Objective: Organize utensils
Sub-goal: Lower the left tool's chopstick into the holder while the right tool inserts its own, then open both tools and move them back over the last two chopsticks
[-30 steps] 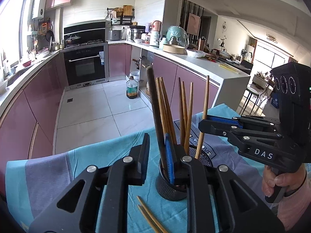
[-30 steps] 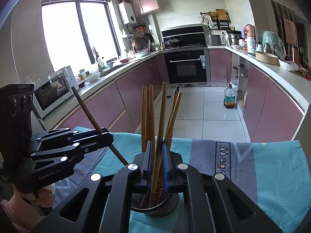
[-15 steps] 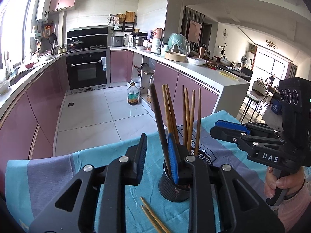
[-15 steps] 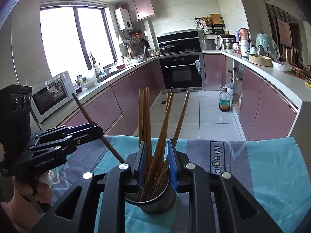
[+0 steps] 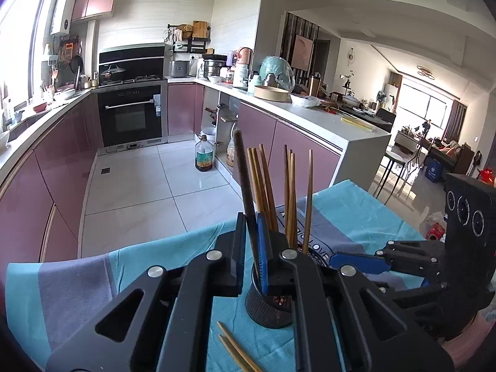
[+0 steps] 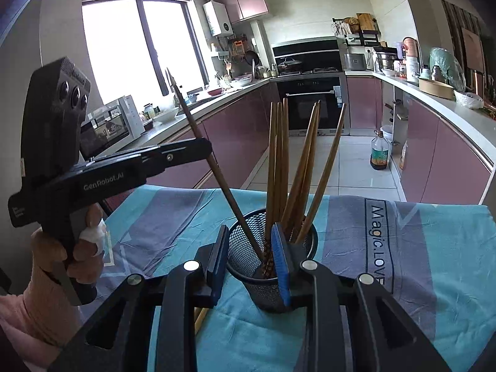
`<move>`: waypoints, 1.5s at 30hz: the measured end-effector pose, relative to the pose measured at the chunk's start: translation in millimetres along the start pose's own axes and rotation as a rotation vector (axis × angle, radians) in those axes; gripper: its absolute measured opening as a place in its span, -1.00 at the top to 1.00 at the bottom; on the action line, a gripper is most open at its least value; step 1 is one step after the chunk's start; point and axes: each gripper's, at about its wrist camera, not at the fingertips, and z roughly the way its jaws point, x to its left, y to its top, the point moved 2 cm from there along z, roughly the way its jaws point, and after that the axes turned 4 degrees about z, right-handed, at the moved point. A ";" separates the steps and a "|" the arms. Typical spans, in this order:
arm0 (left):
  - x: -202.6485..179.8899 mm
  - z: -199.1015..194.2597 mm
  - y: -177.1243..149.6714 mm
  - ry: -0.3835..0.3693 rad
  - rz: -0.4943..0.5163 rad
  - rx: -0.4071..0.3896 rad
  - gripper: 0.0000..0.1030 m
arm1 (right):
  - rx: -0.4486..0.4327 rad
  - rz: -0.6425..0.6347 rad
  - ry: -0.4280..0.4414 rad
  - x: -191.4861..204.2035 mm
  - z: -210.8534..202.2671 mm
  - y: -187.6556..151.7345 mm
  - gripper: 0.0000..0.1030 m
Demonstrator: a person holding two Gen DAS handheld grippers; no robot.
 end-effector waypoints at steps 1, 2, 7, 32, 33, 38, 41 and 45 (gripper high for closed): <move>-1.1 1.2 2.5 -0.004 0.003 -0.001 0.86 | 0.004 0.001 0.003 0.6 2.1 -0.3 0.49; -2.0 2.7 6.0 -0.010 0.006 0.002 0.86 | 0.008 0.004 0.007 1.1 4.4 -0.9 0.49; 2.8 22.3 18.8 -0.023 -0.038 0.053 0.83 | 0.021 0.017 0.016 0.9 10.7 -4.6 0.49; 24.1 -37.5 -119.8 0.108 -0.035 0.125 0.14 | 0.058 -0.094 0.035 38.0 7.6 -51.9 0.24; 24.7 -37.6 -127.8 0.104 -0.042 0.139 0.15 | 0.060 -0.096 0.031 38.3 7.0 -53.5 0.24; 25.8 -39.8 -160.3 0.060 -0.083 0.185 0.17 | 0.114 -0.071 0.059 39.6 14.1 -67.3 0.24; 19.7 -37.0 -174.6 0.048 -0.079 0.217 0.17 | 0.176 -0.057 0.082 42.7 26.0 -80.4 0.31; 9.4 -30.4 -191.6 0.038 -0.077 0.265 0.17 | 0.250 -0.049 0.080 47.5 43.7 -94.3 0.36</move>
